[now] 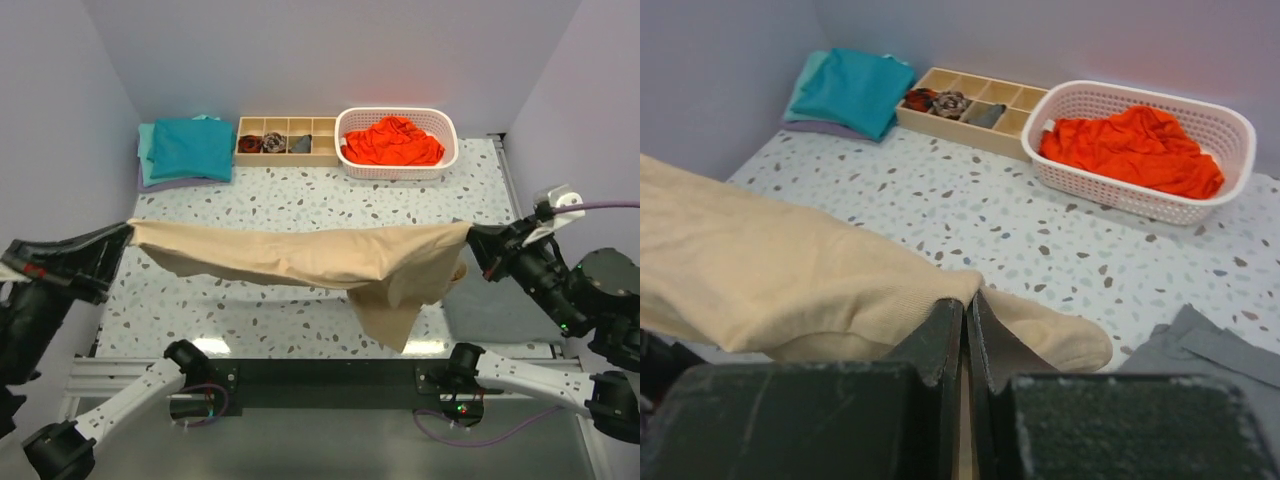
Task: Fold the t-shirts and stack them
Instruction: Flatten the tshirt out
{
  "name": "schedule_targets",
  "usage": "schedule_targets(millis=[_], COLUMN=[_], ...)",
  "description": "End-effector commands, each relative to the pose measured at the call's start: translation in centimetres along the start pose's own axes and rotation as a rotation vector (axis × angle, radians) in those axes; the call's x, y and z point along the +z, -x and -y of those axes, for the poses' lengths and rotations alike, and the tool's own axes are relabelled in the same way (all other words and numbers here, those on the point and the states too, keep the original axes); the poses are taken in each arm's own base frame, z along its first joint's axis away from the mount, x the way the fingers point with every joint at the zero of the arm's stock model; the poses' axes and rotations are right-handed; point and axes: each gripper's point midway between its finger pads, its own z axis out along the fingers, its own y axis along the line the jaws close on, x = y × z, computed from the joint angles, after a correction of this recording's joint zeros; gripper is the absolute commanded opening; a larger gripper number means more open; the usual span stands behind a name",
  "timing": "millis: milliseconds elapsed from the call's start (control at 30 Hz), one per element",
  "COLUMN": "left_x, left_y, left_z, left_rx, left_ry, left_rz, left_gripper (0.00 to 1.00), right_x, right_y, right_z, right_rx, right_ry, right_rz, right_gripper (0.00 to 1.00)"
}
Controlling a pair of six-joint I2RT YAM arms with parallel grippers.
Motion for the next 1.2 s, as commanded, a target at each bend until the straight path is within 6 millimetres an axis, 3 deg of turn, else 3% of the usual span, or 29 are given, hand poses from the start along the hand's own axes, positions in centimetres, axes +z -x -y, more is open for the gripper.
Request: schedule_targets(millis=[0, 100, 333, 400, 467, 533, 567, 633, 667, 700, 733, 767, 800, 833, 867, 900, 967, 1000, 1033, 1167], left_x=[-5.5, -7.1, -8.3, -8.4, -7.6, -6.2, -4.7, -2.5, -0.9, 0.1, 0.7, 1.6, 2.3, 2.7, 3.4, 4.2, 5.8, 6.9, 7.8, 10.5], left_y=[4.4, 5.6, 4.3, 4.4, 3.8, 2.7, 0.8, -1.2, -4.3, -5.1, -6.3, -9.1, -9.5, -10.6, -12.8, -13.1, -16.5, -16.7, -19.3, -22.7], left_z=[3.4, 4.6, 7.3, 7.1, 5.5, 3.4, 2.5, 0.3, -1.2, -2.7, -3.9, -5.7, -7.0, -8.0, -9.3, -9.8, -11.2, -11.5, -12.5, -14.6], left_rx=[-0.009, -0.02, -0.042, -0.046, -0.045, -0.056, -0.052, -0.069, -0.06, -0.058, -0.07, -0.059, -0.052, -0.05, -0.033, -0.031, -0.002, -0.006, 0.029, 0.108], left_ry=[-0.203, -0.265, -0.41, -0.397, -0.306, -0.176, -0.124, 0.005, 0.076, 0.154, 0.22, 0.305, 0.373, 0.423, 0.486, 0.512, 0.563, 0.576, 0.61, 0.712], left_rz=[0.103, 0.102, -0.009, -0.006, -0.025, -0.052, -0.108, -0.131, -0.196, -0.187, -0.199, -0.249, -0.225, -0.229, -0.267, -0.246, -0.289, -0.254, -0.308, -0.354], left_gripper=[0.0, 0.0, 0.0, 0.0, 0.0, 0.0, 0.0, 0.0, 0.0, 0.0, 0.0, 0.0, 0.0, 0.0, 0.0, 0.0, 0.0, 0.0, 0.0, 0.0], right_x=[-3.3, -5.3, -7.9, -8.1, -7.9, -6.2, -5.4, -2.0, -0.9, 1.4, 2.5, 3.5, 4.7, 6.0, 6.6, 7.5, 9.0, 9.5, 10.4, 12.4], right_y=[2.0, 3.8, 7.0, 8.2, 8.9, 8.5, 8.1, 5.9, 5.0, 2.6, 1.7, 0.5, -1.5, -2.5, -3.3, -5.1, -6.8, -7.3, -7.8, -10.3], right_z=[-2.1, -2.0, -2.0, -2.0, -2.0, -1.6, -1.6, -1.5, -1.2, -0.8, -0.6, -0.6, 0.4, 0.1, 0.5, 0.7, 1.1, 1.8, 1.7, 5.6], right_rx=[-0.011, 0.01, -0.008, -0.02, -0.025, -0.065, -0.074, -0.11, -0.106, -0.152, -0.168, -0.153, -0.189, -0.209, -0.231, -0.271, -0.318, -0.325, -0.316, -0.267], right_ry=[0.237, 0.303, 0.379, 0.386, 0.376, 0.303, 0.273, 0.159, 0.107, 0.009, -0.036, -0.083, -0.184, -0.217, -0.26, -0.3, -0.374, -0.415, -0.416, -0.538], right_rz=[0.055, 0.115, 0.225, 0.263, 0.284, 0.256, 0.239, 0.157, 0.129, 0.059, 0.039, 0.008, -0.033, -0.051, -0.061, -0.092, -0.107, -0.113, -0.113, -0.157], right_gripper=[0.0, 0.0, 0.0, 0.0, 0.0, 0.0, 0.0, 0.0, 0.0, 0.0, 0.0, 0.0, 0.0, 0.0, 0.0, 0.0, 0.01, 0.01, 0.01, 0.0])
